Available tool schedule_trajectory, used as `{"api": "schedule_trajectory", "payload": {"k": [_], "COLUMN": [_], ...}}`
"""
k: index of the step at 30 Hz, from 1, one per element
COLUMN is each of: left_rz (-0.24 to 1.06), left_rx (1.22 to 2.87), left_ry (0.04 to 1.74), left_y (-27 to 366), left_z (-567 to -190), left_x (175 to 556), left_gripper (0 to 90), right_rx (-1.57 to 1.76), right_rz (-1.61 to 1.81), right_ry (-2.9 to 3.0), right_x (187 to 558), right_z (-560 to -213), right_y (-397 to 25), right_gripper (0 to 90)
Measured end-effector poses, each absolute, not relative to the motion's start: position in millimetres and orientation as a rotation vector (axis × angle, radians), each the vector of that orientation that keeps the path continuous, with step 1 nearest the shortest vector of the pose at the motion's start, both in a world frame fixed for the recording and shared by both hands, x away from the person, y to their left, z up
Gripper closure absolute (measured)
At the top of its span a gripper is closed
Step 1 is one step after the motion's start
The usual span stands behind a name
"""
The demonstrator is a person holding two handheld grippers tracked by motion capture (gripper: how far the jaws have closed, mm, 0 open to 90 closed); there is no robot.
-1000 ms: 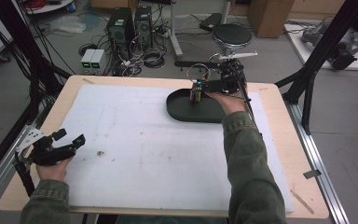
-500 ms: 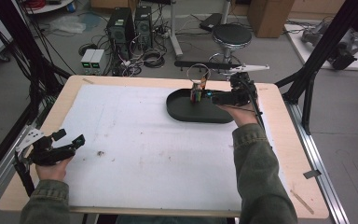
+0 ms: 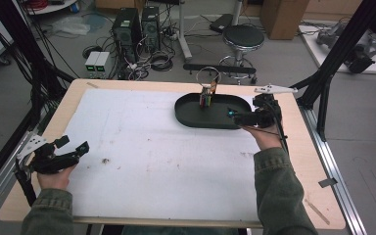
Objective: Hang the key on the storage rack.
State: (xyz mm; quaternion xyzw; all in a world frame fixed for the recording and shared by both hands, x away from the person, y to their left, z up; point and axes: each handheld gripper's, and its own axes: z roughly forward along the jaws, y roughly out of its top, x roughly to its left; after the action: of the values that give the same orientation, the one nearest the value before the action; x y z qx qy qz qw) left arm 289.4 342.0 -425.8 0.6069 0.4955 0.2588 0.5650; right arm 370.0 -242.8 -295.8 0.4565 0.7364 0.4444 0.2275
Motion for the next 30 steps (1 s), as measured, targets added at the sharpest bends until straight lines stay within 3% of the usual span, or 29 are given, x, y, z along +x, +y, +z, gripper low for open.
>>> {"api": "schedule_trajectory", "payload": {"k": [30], "left_rz": [0.631], "left_rx": [1.481], "left_ry": [1.149], "left_y": [337], "left_z": [-425], "left_x": [288], "left_gripper": [6.0], "right_rx": [1.334], "right_rz": [1.231], "right_ry": [1.915], "right_x": [320], "right_z": [-346], "right_y": [-287], "right_gripper": [0.3]}}
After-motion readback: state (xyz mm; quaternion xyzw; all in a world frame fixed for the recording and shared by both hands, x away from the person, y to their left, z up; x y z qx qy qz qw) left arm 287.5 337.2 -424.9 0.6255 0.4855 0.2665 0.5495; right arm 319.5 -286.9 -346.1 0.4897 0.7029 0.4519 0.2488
